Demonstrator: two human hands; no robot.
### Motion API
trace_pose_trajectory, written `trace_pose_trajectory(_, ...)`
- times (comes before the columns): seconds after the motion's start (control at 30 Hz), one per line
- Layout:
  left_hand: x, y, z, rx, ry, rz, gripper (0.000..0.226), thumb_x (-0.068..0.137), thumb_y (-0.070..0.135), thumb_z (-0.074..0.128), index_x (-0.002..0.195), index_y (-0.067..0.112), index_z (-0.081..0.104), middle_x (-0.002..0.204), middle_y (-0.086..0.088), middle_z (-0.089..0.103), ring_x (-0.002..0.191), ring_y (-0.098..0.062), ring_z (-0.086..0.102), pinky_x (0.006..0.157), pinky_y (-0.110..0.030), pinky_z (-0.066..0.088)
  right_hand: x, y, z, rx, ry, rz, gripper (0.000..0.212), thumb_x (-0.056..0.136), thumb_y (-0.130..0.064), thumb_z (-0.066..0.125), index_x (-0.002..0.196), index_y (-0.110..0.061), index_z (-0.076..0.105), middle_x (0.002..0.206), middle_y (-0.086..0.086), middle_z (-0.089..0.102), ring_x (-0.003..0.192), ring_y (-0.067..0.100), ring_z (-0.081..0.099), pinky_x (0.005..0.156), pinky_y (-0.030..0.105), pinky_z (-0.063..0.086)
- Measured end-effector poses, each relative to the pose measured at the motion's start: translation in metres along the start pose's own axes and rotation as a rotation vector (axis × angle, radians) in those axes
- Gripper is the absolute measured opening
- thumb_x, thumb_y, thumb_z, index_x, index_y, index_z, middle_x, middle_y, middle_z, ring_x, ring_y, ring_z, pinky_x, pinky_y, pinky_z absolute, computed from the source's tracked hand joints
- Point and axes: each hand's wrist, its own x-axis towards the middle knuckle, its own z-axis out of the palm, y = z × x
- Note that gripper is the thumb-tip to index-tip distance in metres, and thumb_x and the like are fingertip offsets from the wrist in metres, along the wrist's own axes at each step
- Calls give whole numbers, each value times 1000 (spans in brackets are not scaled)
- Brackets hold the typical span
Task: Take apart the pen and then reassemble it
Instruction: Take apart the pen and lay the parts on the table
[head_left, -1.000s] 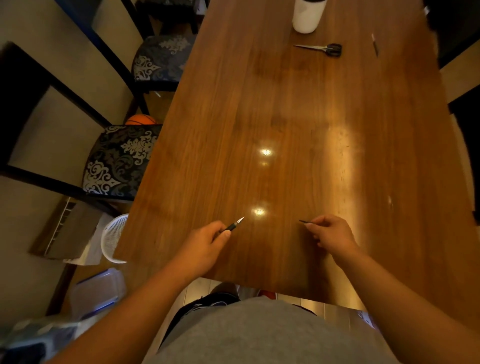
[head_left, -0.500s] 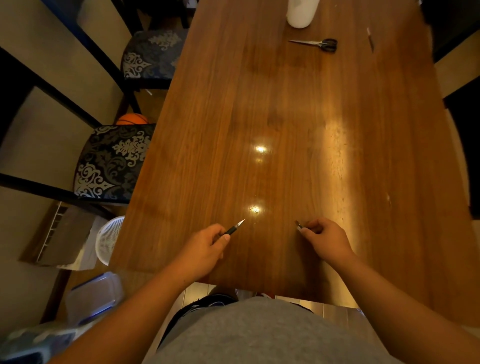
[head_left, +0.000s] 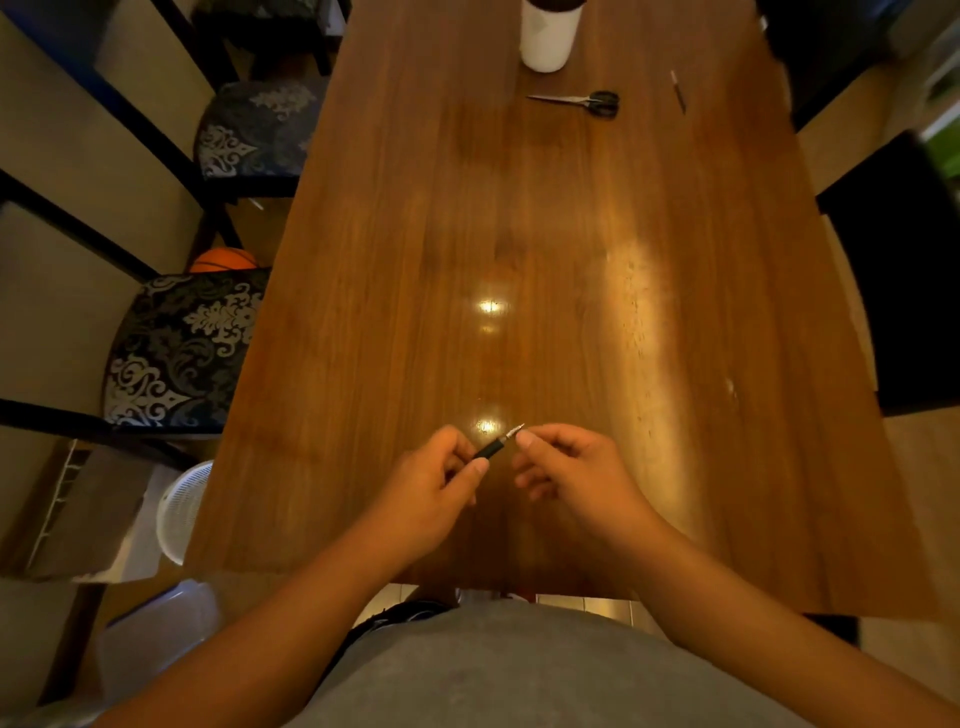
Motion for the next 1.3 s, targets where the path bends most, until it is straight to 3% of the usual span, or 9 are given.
trace_pose_trajectory(0.17, -3, 15, 1, 17, -18, 38, 8, 94, 34, 56, 87, 31, 54, 71, 2, 68, 59, -3, 59, 55, -26, 45, -3, -14, 0, 33, 9, -40, 13, 90, -15, 64, 81, -7, 71, 66, 5, 70, 56, 13, 63, 50, 22, 50)
trace_pose_trajectory(0.37, -9, 23, 5, -53, 19, 45, 12, 89, 26, 66, 89, 22, 54, 74, -3, 69, 64, -12, 63, 57, -29, 47, -6, -15, -4, 15, 10, -73, 20, 90, -15, 64, 70, -13, 67, 61, 2, 69, 52, 11, 62, 47, 19, 48)
trace_pose_trajectory(0.6, -8, 25, 4, -163, -29, 49, 9, 93, 20, 61, 84, 19, 58, 72, 3, 75, 44, -6, 51, 43, -19, 38, -9, -24, -6, -37, -16, -130, 19, 91, -10, 62, 72, -10, 63, 55, 0, 65, 47, 9, 59, 45, 18, 47)
trace_pose_trajectory(0.77, -6, 31, -4, -257, -131, 14, 11, 95, 22, 57, 84, 20, 58, 73, -6, 76, 45, -9, 51, 42, -23, 41, -12, -33, -8, -40, -39, -131, 17, 91, -9, 61, 74, -6, 61, 57, 2, 63, 46, 9, 57, 45, 18, 46)
trace_pose_trajectory(0.93, -2, 37, -14, -282, -223, 10, 24, 100, 23, 47, 81, 20, 62, 65, -6, 73, 42, -9, 50, 41, -18, 40, -11, -40, -7, -52, -50, -148, 19, 91, -8, 61, 72, -10, 61, 57, 1, 63, 48, 11, 57, 48, 21, 47)
trace_pose_trajectory(1.1, 3, 39, -20, -409, -265, -29, 23, 99, 20, 49, 82, 18, 65, 61, -5, 69, 40, -7, 46, 41, -15, 38, -8, -45, -13, 6, -171, -163, 10, 93, -3, 56, 88, -5, 65, 67, 3, 67, 58, 10, 63, 53, 19, 52)
trace_pose_trajectory(1.2, 9, 40, -23, -284, -219, 17, 15, 93, 23, 61, 79, 27, 64, 66, -4, 72, 46, -8, 50, 44, -17, 40, -5, -49, -24, -78, -224, -148, 11, 94, -9, 56, 93, -9, 67, 72, 2, 69, 62, 10, 65, 55, 19, 52)
trace_pose_trajectory(1.3, 14, 39, -24, -76, -147, 70, 8, 85, 30, 70, 81, 28, 64, 75, 0, 72, 54, -6, 55, 50, -20, 44, -4, -53, -32, -238, -200, -142, 16, 93, -24, 59, 82, -15, 67, 68, -2, 69, 57, 8, 63, 51, 19, 49)
